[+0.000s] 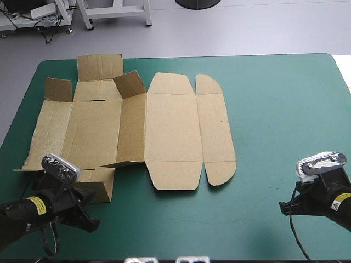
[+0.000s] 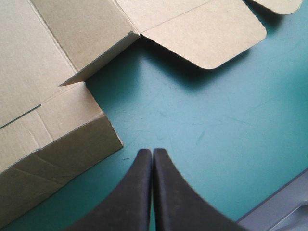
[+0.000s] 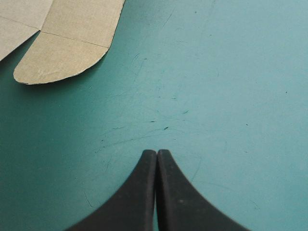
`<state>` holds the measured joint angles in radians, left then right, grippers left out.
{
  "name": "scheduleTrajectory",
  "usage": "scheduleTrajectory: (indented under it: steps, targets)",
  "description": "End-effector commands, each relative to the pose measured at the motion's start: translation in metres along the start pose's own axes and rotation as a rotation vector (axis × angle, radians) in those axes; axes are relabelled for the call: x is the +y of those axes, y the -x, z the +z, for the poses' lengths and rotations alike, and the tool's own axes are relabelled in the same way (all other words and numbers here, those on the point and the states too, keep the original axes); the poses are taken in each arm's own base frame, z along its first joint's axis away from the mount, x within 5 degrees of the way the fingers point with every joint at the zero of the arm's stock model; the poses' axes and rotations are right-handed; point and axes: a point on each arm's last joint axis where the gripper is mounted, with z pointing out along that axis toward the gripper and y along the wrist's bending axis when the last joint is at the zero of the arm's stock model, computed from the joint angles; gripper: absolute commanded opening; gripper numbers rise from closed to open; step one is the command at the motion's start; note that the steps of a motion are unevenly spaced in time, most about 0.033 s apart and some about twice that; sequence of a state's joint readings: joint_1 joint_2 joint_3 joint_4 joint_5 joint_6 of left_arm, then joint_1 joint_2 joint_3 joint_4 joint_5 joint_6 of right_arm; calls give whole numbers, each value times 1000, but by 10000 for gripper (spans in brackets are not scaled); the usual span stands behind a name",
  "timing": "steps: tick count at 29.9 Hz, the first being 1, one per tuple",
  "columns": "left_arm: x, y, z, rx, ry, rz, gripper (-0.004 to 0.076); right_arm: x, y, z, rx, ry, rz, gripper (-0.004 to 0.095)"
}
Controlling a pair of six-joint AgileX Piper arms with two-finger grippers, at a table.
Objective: Fold the box
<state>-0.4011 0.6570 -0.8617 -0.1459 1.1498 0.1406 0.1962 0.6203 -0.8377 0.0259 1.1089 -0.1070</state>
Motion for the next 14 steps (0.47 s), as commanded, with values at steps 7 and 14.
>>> scheduleTrajectory:
  steps: [7,14]
  targets:
    - [-1,10,-6,-84,-7,-17,-9,-1,10,-6,-77,-10,-3,-20]
    - [0,11,-6,-98,2,-14,-9,-1,10,-6,-77,-10,-3,-20]
